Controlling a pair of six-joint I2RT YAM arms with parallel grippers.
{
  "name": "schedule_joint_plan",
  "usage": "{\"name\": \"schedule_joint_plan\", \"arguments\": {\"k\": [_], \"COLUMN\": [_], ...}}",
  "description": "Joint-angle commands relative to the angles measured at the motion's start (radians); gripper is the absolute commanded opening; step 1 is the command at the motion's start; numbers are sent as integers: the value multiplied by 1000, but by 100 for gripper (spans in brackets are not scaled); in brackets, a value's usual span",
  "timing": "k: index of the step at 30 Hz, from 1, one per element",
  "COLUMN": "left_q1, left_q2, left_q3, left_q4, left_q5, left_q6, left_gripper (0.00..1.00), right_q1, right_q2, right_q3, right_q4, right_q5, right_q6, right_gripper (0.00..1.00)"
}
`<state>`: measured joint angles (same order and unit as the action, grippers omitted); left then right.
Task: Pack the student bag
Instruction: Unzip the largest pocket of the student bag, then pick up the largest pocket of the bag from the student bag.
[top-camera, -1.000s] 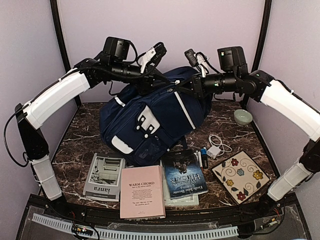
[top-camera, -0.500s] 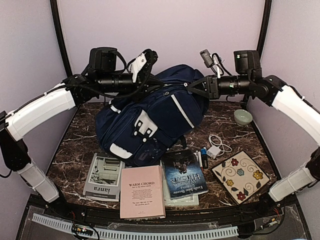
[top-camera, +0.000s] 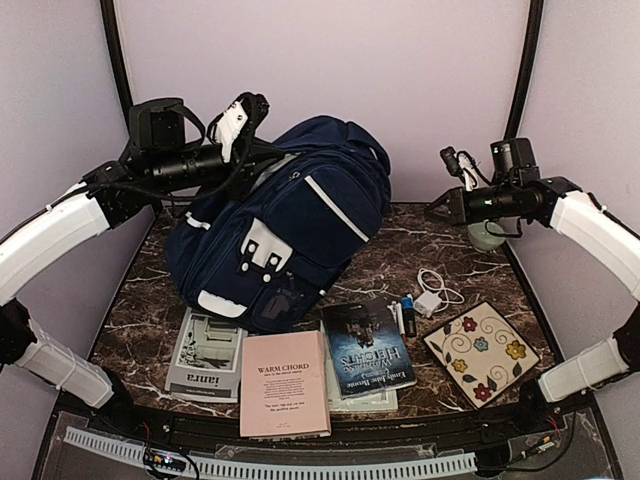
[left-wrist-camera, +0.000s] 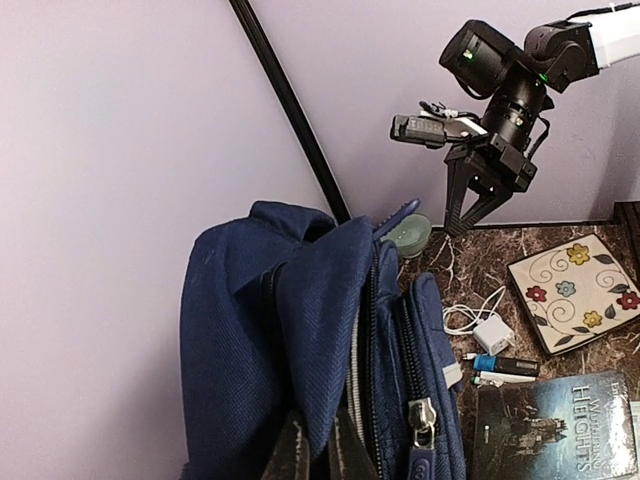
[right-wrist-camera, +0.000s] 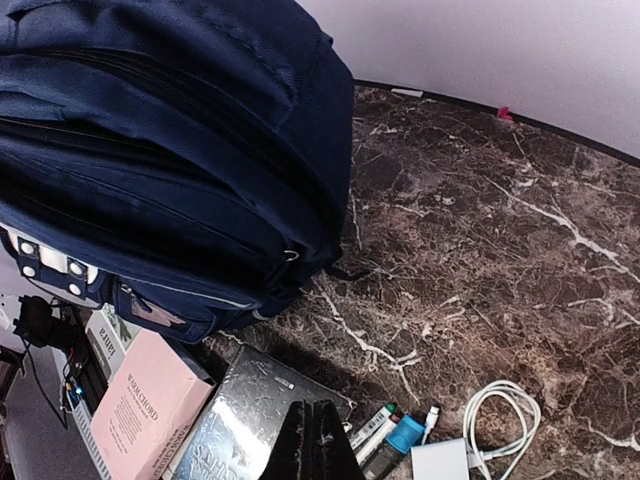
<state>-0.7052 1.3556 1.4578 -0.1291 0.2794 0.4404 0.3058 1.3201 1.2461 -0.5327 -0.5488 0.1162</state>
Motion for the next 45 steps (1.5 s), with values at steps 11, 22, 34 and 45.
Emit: {"name": "schedule_joint_plan", "arguments": {"k": [11,22,34,45], "left_q1": [-4,-4,-4,-4], "left_q2": [-36,-36,-33,-30], "left_q3": [-20,-23,-18,-16], "left_q4": [164,167,154,153], "left_q5": [45,53,81,85], "left_q6": [-52,-61,-52,-45], "left_gripper": [0,0,0,0], "right_q1": [472,474,468,414], "right_q2": [-237,-31,26,-2], "right_q3": [-150,-11,32,34], "right_q4": [627,725,765,724], "right_q5": [267,224,246,114], "right_q6": [-581,-959,-973,-936], "right_gripper": [44,36,29,45]}}
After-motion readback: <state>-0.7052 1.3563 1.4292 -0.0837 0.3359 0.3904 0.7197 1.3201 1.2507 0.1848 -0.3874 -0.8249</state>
